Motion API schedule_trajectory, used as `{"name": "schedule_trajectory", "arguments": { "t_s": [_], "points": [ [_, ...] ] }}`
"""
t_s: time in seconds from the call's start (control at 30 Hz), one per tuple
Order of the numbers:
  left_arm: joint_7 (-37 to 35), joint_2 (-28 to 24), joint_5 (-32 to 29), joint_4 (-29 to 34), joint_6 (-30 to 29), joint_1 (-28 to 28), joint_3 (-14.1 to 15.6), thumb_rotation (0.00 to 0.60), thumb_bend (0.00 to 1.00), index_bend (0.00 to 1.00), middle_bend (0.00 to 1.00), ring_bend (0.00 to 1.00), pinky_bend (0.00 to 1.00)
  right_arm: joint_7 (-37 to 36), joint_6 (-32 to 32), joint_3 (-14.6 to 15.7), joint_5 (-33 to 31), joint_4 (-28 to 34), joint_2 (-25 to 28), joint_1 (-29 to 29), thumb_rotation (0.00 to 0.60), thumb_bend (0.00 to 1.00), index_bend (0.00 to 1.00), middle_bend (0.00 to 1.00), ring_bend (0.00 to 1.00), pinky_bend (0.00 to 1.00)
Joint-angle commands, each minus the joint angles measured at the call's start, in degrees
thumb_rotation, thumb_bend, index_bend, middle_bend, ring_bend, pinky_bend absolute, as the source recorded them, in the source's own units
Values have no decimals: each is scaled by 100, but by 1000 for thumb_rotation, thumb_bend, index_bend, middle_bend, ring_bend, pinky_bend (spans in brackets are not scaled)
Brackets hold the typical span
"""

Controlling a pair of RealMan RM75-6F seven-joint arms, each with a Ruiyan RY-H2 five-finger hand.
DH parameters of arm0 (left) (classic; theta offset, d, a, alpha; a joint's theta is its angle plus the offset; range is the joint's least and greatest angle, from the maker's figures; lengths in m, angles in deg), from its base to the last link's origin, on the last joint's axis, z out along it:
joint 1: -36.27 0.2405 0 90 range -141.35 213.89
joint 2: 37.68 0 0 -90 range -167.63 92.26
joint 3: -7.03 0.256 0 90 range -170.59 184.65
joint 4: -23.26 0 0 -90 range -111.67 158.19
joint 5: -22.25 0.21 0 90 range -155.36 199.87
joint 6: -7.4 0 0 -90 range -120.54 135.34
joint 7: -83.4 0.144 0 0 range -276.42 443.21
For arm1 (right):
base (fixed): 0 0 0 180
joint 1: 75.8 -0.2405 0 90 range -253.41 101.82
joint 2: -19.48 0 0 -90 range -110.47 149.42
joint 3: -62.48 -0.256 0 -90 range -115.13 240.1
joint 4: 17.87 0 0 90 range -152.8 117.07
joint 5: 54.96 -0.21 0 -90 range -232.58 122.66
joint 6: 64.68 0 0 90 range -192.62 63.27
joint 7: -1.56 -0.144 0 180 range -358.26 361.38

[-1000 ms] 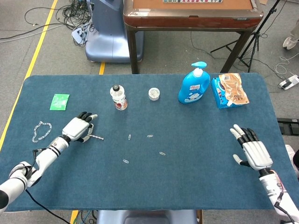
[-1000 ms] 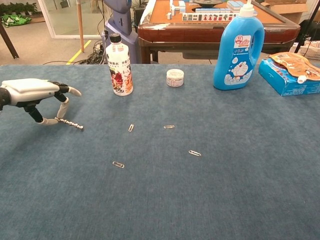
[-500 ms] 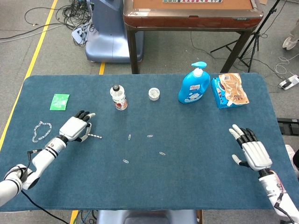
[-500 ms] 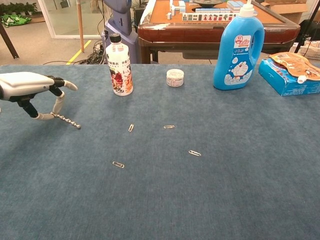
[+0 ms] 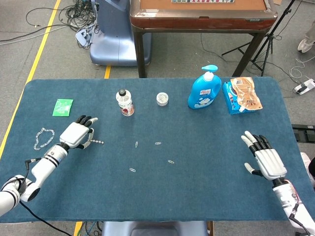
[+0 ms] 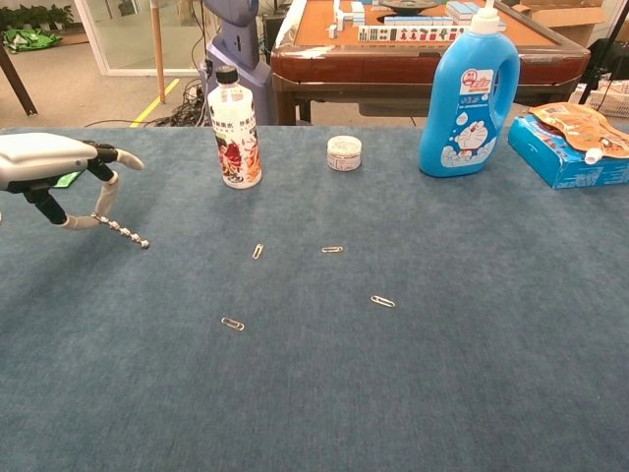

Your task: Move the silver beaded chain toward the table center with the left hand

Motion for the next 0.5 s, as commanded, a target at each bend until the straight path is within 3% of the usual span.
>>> {"name": "schedule_trajectory", "arguments": {
  "t_s": [0.03,0.23,0.5],
  "points": [
    [-9,0,8,-7,-3,3,-3,600,363,706,0,0,0,4,11,2,-7,-9,-8,-3,600,305,0,0,0,0],
    [89,-92,19,144,-61,16,-30,600,363,706,0,0,0,-12,-17,-1,15,2,-3,-4,600,305,0,0,0,0],
    [630,-429,-116,846,-174,48,-172,600,363,706,0,0,0,-83,-32,28,76,17,30,-9,600,305,0,0,0,0]
  ]
}}
